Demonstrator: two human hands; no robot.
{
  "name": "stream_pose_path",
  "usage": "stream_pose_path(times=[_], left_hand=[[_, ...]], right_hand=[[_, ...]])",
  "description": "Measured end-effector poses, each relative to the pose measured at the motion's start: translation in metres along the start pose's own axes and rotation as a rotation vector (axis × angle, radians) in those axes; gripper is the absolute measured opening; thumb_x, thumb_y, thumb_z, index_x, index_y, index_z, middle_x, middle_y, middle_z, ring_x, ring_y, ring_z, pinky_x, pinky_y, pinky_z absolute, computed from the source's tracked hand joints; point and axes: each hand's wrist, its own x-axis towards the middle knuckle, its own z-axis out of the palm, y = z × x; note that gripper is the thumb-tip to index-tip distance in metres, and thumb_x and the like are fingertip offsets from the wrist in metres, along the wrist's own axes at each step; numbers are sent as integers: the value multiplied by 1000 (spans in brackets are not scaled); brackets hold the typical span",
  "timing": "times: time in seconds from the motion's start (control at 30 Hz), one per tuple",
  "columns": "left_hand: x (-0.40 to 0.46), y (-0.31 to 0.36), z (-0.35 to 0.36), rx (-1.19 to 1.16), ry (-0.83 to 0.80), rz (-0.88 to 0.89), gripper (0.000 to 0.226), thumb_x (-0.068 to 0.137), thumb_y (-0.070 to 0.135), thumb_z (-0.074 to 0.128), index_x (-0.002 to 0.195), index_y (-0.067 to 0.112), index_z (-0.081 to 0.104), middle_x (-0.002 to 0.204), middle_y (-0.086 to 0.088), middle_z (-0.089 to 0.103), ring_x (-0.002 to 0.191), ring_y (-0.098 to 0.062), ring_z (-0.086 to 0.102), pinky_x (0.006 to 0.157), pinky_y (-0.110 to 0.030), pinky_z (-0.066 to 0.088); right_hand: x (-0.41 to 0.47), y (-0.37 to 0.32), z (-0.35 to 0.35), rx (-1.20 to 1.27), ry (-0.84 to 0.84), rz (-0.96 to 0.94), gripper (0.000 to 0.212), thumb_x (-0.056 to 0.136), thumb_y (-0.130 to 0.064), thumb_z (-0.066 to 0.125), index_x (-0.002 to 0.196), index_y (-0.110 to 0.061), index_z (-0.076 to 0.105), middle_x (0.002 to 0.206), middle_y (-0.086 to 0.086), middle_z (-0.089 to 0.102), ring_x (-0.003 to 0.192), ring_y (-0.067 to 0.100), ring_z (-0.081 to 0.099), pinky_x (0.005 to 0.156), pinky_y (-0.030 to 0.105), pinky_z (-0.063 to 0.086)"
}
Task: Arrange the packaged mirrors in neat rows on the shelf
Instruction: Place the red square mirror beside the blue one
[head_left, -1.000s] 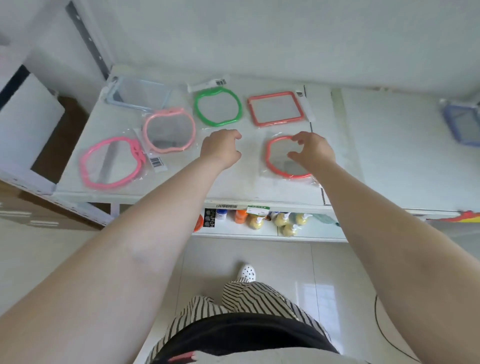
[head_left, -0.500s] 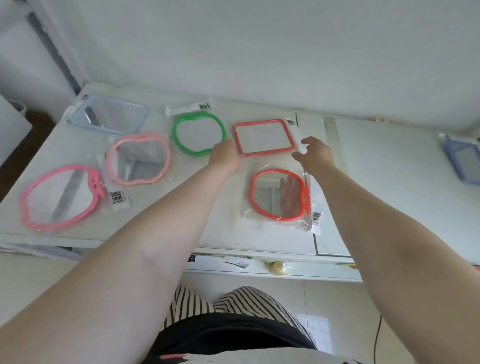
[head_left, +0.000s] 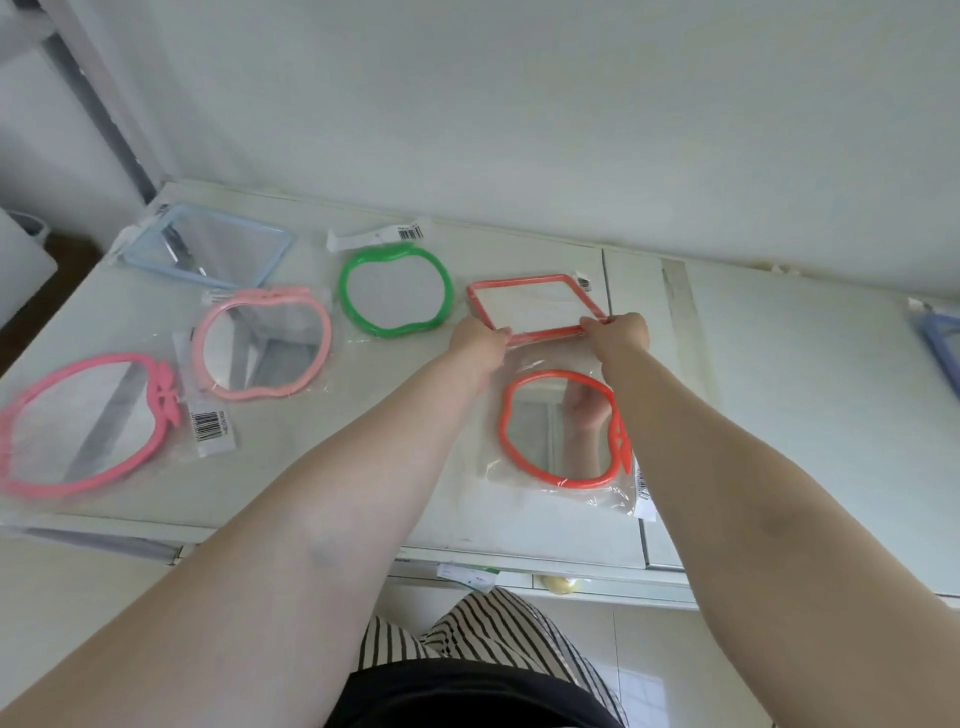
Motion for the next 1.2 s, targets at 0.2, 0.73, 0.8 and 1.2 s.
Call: stream_pose_path(times=[0.2, 0.73, 0.8, 1.2], left_hand=[[-24, 19, -1, -365, -69, -142, 10, 92, -4, 54, 83, -3, 52, 77, -10, 56, 45, -12, 60, 44, -18, 53], [-136, 9, -58, -450, -236, -35, 2, 94, 7, 56, 94, 8, 57, 81, -5, 63, 70, -14, 62, 73, -23, 57], [-148, 1, -76, -474, -233, -5, 16, 94, 5, 55, 110, 6, 55, 81, -6, 60, 71, -15, 61, 79, -29, 57], [-251, -67, -62, -390, -299, -52, 34, 87, -6, 61, 121, -5, 58, 104, -18, 64, 91, -27, 65, 91, -36, 54]], right_hand=[[-15, -13, -13, 328, 39, 36, 45, 83, -17, 68, 124, -9, 54, 97, 8, 62, 78, 23, 58, 80, 37, 54], [-152, 5, -45, 610, -86, 133, 36, 89, -10, 62, 53, -10, 59, 42, 2, 60, 37, 12, 57, 56, 26, 55], [-180, 16, -53, 650, -107, 160, 27, 90, -8, 62, 63, -8, 58, 55, 5, 60, 41, 12, 56, 45, 20, 50], [-321, 106, -92, 605, -14, 246, 27, 86, -34, 69, 97, -10, 64, 83, 8, 71, 57, 13, 71, 54, 21, 57]])
